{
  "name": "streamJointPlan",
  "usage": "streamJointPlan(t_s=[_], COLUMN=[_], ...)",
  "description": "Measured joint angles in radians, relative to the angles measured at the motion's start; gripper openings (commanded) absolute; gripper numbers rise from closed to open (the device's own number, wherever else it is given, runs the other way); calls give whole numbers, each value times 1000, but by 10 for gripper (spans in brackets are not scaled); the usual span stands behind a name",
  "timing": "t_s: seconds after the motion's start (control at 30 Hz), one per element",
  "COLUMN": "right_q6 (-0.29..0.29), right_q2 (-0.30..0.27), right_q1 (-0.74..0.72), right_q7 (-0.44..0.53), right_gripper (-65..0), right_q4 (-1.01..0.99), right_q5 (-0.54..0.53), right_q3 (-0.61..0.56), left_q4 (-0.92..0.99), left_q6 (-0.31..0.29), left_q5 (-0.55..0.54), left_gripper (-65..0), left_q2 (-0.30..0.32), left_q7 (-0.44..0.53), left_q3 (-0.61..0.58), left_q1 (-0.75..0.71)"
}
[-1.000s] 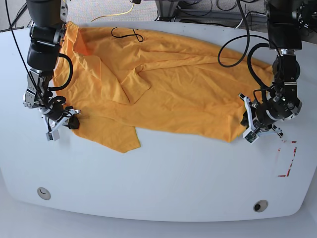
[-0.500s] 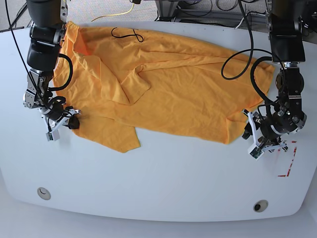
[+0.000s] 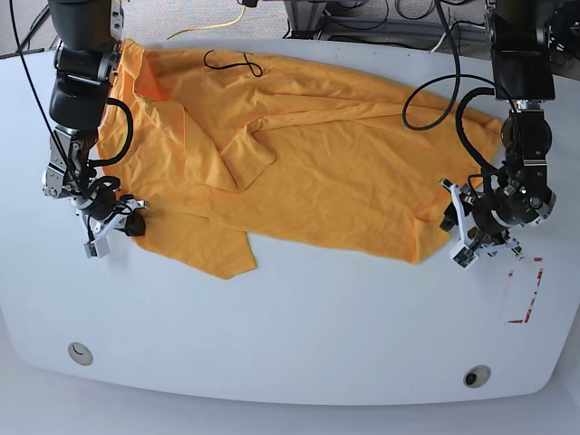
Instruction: Layout the t-shirt on the table in an organized manner, then fold the t-shirt properly
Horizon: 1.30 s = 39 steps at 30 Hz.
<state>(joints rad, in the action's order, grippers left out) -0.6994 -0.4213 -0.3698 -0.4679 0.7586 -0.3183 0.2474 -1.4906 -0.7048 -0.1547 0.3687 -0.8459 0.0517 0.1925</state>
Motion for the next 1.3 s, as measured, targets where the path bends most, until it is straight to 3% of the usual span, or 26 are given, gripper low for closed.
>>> streamJointPlan(t_s=[0.23,0.4,0.6,1.3], right_q6=[0,0,0,0], right_q2=[0,0,1,3], right_q1=[0,0,1,1], right_q7=[0,0,0,0], right_gripper=[-648,-648,-648,-648], right_q4=[0,0,0,0], right_q5=[0,0,0,0], right_q3=[0,0,0,0], left_q4=[51,98,159,406], left_q6=[9,7,4,8], left_q5=[6,4,-5,-155], left_gripper=[-240,-178,-179,-179], left_q2=[-15,-61,-98,-113], left_q7=[1,-2,4,33], left_q3=[115,169,192,209], left_q1=[4,5,56,140])
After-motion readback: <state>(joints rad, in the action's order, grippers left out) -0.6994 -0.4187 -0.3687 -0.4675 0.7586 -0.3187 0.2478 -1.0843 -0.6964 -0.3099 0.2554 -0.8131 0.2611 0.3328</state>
